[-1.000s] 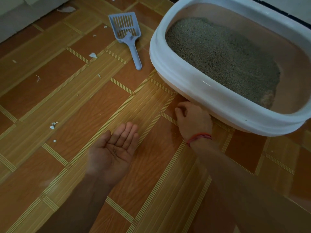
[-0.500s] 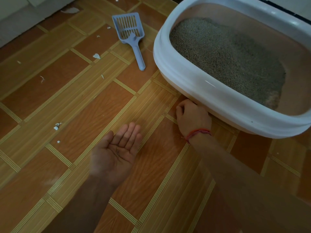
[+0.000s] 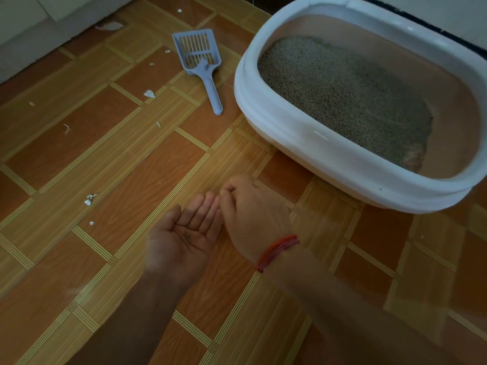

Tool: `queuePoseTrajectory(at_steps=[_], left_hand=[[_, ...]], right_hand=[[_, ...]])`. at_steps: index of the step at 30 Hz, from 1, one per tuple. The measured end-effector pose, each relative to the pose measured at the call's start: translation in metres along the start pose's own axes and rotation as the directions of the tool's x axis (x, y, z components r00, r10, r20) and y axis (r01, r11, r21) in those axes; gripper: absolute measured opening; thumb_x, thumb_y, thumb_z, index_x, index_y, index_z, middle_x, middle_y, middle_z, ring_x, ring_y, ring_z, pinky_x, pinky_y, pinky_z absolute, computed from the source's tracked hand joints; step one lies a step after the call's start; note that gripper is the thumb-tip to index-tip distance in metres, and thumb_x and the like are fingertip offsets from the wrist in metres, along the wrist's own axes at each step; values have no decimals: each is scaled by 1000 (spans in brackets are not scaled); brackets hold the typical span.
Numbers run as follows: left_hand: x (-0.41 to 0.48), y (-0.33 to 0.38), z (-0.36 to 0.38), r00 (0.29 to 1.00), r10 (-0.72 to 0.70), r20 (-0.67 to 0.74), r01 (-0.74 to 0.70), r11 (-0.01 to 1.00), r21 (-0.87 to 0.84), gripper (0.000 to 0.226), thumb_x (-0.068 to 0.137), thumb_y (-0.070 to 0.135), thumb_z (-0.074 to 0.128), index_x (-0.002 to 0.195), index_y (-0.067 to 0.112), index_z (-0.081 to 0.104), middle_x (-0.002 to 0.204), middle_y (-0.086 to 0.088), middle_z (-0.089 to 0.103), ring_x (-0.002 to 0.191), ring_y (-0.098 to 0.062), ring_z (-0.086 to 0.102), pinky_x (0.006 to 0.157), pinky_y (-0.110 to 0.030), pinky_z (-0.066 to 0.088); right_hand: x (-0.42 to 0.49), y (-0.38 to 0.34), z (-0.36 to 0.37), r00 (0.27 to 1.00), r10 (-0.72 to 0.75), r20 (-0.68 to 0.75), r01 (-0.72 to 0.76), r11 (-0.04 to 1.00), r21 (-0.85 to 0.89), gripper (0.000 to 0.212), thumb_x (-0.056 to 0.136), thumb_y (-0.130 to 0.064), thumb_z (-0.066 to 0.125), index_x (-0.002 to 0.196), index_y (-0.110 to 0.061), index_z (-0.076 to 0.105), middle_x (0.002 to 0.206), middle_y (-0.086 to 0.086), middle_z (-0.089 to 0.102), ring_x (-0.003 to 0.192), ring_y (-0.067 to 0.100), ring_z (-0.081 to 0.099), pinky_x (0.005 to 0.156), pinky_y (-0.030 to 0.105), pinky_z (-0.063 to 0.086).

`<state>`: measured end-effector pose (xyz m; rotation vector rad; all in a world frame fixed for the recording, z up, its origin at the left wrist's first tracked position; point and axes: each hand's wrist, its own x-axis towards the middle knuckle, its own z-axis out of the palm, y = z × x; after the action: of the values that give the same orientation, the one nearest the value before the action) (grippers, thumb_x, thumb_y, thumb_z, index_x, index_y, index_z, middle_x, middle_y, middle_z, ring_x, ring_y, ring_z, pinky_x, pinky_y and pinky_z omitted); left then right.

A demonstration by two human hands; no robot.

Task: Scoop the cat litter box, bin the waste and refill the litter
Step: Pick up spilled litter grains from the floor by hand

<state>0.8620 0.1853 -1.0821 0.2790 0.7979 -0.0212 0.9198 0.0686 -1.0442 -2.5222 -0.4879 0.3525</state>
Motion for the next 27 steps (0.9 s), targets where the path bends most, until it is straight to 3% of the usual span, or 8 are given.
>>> queuePoseTrajectory(at_steps=[3, 7, 13, 15, 19, 23, 27], left_hand=[[-3, -1, -3, 999, -31, 15, 31, 999, 22, 57, 104, 31, 29, 98, -3, 74, 96, -12, 74, 90, -21, 73, 75, -32, 60], [-5, -1, 0, 998, -67, -2, 67, 997, 34, 51, 104, 33, 34, 109, -1, 72, 117, -13, 71, 105, -24, 70, 93, -36, 55], [-4, 5, 2, 999, -37, 5, 37, 999, 36, 47, 103, 33, 33, 122, 2, 63, 121, -12, 69, 107, -23, 69, 88, -36, 57], [-3, 9, 1, 1000, -26, 4, 26, 999, 34, 49, 103, 32, 32, 122, 1, 64, 117, -14, 70, 106, -24, 70, 84, -36, 59], [-2, 13, 1, 999, 38, -8, -38, 999, -5, 57, 103, 28, 31, 94, -5, 77, 114, -18, 71, 102, -29, 71, 85, -41, 58], [-2, 19, 0, 999, 52, 3, -52, 998, -18, 59, 104, 28, 29, 91, -4, 77, 115, -17, 71, 102, -30, 71, 86, -43, 57], [-3, 23, 2, 998, 60, 11, -59, 998, -34, 60, 105, 28, 29, 89, -4, 77, 114, -17, 72, 101, -29, 72, 86, -42, 57]], right_hand=[[-15, -17, 4, 995, -102, 19, 101, 994, 36, 22, 102, -36, 34, 104, -25, 53, 76, -3, 64, 69, 20, 63, 64, 41, 52], [-31, -28, 20, 981, -191, 30, 191, 982, -7, 29, 100, -34, 30, 105, -20, 55, 77, 3, 67, 69, 24, 65, 61, 40, 52], [-26, -24, 16, 974, -227, 11, 225, 970, 92, 18, 101, -32, 38, 98, -23, 53, 73, -2, 64, 65, 18, 61, 61, 41, 52], [-16, -20, 13, 980, -199, -33, 201, 970, 134, 14, 99, -34, 42, 97, -28, 55, 71, -5, 63, 65, 16, 61, 62, 40, 53], [24, 8, 9, 982, -18, -190, 55, 981, 188, 14, 95, -38, 52, 98, -29, 62, 75, -10, 64, 69, 12, 62, 67, 38, 56], [70, 43, 5, 953, 134, -271, -94, 983, 156, 13, 93, -33, 54, 92, -29, 66, 73, -12, 63, 75, 12, 62, 74, 37, 55], [96, 58, 10, 947, 191, -258, -173, 981, 91, 19, 93, -30, 54, 99, -27, 71, 90, -9, 68, 87, 14, 62, 78, 33, 54]])
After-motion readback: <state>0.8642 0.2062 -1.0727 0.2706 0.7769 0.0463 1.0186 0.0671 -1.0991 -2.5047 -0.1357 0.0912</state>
